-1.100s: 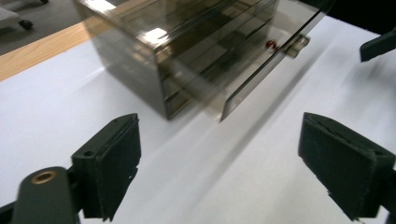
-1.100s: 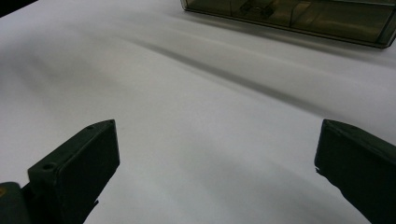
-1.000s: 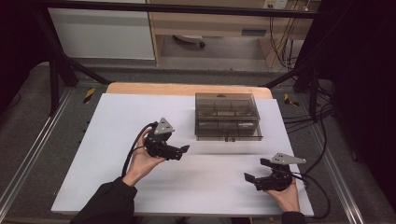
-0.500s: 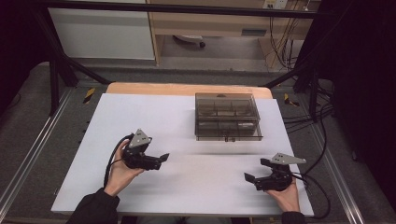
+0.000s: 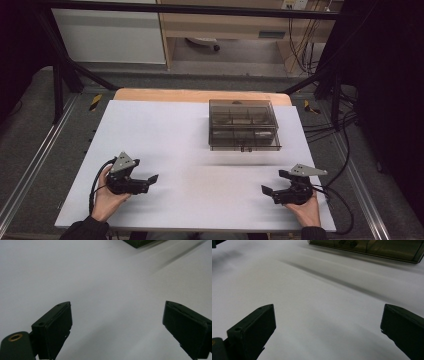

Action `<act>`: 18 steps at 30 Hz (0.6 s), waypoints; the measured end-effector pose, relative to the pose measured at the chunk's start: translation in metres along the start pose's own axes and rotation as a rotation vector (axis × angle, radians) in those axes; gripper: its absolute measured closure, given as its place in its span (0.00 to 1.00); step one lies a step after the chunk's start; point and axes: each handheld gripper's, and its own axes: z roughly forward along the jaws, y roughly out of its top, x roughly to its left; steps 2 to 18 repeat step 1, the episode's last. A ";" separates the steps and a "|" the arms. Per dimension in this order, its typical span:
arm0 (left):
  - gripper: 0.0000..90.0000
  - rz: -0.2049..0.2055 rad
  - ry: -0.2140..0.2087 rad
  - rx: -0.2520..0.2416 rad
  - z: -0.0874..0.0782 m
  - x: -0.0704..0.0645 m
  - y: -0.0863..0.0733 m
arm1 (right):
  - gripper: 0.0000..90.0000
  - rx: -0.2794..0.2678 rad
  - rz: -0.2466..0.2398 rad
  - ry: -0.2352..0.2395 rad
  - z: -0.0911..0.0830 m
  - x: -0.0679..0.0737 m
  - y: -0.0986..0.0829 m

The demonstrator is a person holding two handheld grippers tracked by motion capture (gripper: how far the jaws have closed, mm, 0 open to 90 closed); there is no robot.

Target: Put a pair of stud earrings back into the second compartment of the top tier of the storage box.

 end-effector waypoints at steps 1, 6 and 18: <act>0.10 0.000 0.000 0.000 0.000 0.000 0.000 | 0.01 0.000 0.000 0.000 0.000 0.000 0.000; 0.10 0.000 0.000 0.000 0.000 0.000 0.000 | 0.01 0.000 0.000 0.000 0.000 0.000 0.000; 0.10 0.000 0.000 0.000 0.000 0.000 0.000 | 0.01 0.000 0.000 0.000 0.000 0.000 0.000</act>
